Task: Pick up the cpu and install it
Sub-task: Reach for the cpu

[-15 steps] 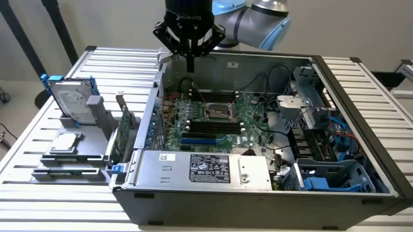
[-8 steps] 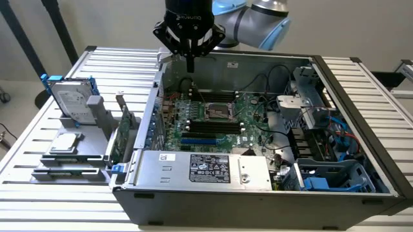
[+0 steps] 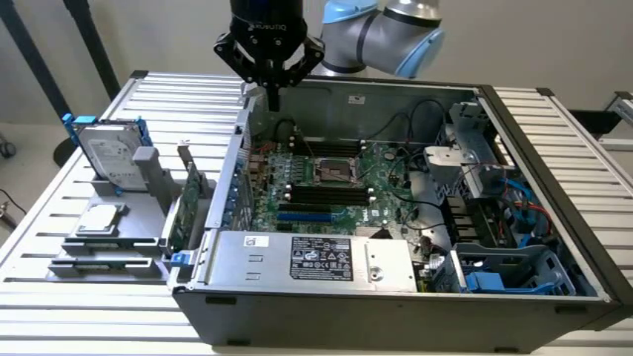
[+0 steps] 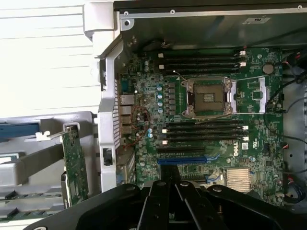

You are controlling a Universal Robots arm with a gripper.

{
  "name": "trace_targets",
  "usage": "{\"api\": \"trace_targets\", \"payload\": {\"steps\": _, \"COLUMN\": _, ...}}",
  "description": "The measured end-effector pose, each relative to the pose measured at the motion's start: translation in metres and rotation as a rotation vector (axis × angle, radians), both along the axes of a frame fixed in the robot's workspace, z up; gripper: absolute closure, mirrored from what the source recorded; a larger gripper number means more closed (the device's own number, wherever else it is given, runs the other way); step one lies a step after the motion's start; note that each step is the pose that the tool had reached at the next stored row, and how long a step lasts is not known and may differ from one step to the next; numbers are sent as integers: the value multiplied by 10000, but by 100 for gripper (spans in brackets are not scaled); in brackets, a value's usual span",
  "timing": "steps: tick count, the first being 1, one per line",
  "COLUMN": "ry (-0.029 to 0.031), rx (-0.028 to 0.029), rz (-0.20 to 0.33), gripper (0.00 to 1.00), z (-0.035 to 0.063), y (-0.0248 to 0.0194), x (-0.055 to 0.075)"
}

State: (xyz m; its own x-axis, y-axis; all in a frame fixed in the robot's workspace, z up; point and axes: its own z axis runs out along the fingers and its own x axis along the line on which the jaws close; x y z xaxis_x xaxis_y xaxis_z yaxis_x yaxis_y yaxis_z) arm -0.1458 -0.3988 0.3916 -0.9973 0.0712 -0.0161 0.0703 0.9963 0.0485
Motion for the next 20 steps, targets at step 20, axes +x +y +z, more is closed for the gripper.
{"api": "trace_targets", "payload": {"steps": 20, "ry": 207, "rx": -3, "rz": 1, "gripper": 89, "z": -131, "y": 0, "x": -911}}
